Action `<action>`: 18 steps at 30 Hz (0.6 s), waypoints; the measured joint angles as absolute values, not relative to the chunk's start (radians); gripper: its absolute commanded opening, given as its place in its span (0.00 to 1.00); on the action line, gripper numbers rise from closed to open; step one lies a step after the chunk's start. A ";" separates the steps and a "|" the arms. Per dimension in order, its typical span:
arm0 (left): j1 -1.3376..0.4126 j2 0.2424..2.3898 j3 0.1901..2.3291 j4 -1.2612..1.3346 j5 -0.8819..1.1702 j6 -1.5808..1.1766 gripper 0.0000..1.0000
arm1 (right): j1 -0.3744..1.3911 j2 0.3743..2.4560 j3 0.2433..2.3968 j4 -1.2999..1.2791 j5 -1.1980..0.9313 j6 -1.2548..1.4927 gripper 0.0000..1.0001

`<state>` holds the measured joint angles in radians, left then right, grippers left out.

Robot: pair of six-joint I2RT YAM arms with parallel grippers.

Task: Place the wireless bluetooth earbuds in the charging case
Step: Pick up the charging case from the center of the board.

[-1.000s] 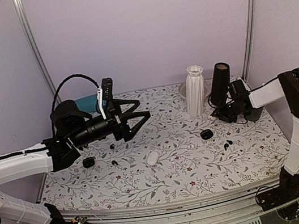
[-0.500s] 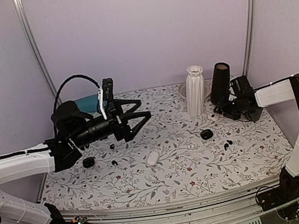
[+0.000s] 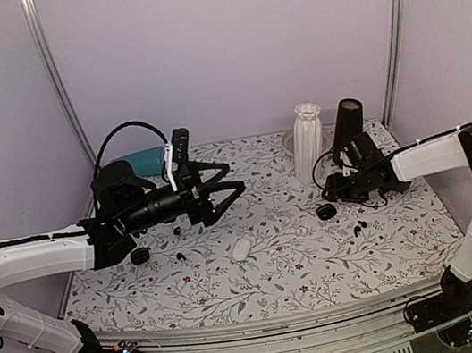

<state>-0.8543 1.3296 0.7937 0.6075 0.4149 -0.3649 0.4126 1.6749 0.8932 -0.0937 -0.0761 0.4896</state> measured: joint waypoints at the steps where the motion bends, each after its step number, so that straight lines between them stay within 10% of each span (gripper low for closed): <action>1: -0.854 1.330 0.794 0.607 0.415 -0.366 0.96 | 0.425 1.678 0.897 -0.104 -0.065 0.479 0.65; 18: -0.854 1.340 0.805 0.604 0.409 -0.367 0.96 | 0.538 1.809 1.015 -0.212 0.084 0.336 0.68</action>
<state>-0.8543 1.3399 0.8047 0.6044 0.4088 -0.3672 0.5381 1.8088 1.0145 -0.2119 0.0845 0.3359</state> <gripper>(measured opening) 0.960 0.680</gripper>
